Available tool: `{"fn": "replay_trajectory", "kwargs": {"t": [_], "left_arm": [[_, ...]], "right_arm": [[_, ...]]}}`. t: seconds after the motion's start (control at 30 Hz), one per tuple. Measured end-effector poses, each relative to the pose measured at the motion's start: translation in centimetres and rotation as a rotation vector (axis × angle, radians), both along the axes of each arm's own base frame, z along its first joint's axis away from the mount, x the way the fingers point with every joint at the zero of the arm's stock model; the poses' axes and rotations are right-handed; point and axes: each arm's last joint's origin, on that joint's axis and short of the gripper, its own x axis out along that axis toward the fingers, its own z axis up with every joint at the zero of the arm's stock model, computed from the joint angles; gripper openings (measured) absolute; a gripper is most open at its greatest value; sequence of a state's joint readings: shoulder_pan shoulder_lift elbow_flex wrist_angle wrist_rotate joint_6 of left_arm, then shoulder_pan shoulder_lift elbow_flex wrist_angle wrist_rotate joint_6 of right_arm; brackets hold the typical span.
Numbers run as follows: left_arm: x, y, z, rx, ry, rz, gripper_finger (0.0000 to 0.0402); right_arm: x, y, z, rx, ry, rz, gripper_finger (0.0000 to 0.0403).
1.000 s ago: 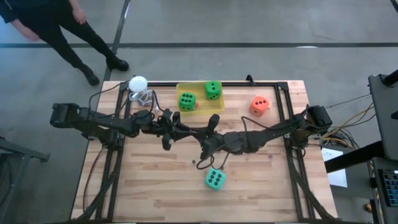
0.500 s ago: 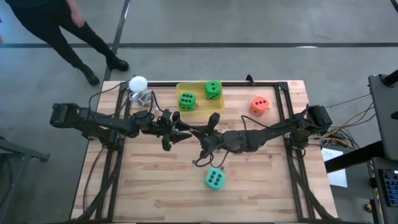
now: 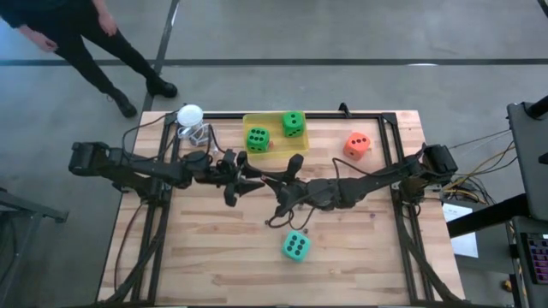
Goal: Pick & Place Dice
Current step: Put the orange small die into the yellow bin
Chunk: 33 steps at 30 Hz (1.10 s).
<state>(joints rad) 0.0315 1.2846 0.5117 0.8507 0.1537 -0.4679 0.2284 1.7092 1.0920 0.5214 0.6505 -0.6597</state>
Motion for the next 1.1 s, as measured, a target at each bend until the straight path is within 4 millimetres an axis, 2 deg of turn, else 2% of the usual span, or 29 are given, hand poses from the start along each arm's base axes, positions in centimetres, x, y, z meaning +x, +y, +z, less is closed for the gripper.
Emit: {"fn": "replay_trajectory", "kwargs": {"t": [0.17,0.53,0.67,0.8,0.93,1.1], "left_arm": [[0.0,0.6,-0.3,-0.001,0.030,0.024,0.0210],[0.0,0.9,-0.3,-0.012,0.040,0.004,0.0217],[-0.1,0.8,-0.4,-0.011,0.053,-0.038,0.0217],[-0.2,0.7,-1.0,-0.016,0.122,-0.077,0.0217],[-0.2,0.7,-1.8,-0.014,0.203,-0.084,0.0216],[-0.3,0.7,-1.9,0.020,0.211,-0.085,0.0216]], "right_arm": [[-0.1,-0.2,-0.1,0.025,0.022,-0.006,0.0044],[-0.9,-0.6,1.1,0.045,0.012,-0.015,0.0044],[-1.0,-1.4,1.1,0.042,0.043,-0.040,0.0044],[-1.4,-4.2,1.0,0.120,0.093,-0.109,0.0044],[-2.2,-8.3,1.0,0.271,0.138,-0.138,0.0044],[-3.4,-13.9,0.4,0.433,0.182,-0.181,0.0044]]}}
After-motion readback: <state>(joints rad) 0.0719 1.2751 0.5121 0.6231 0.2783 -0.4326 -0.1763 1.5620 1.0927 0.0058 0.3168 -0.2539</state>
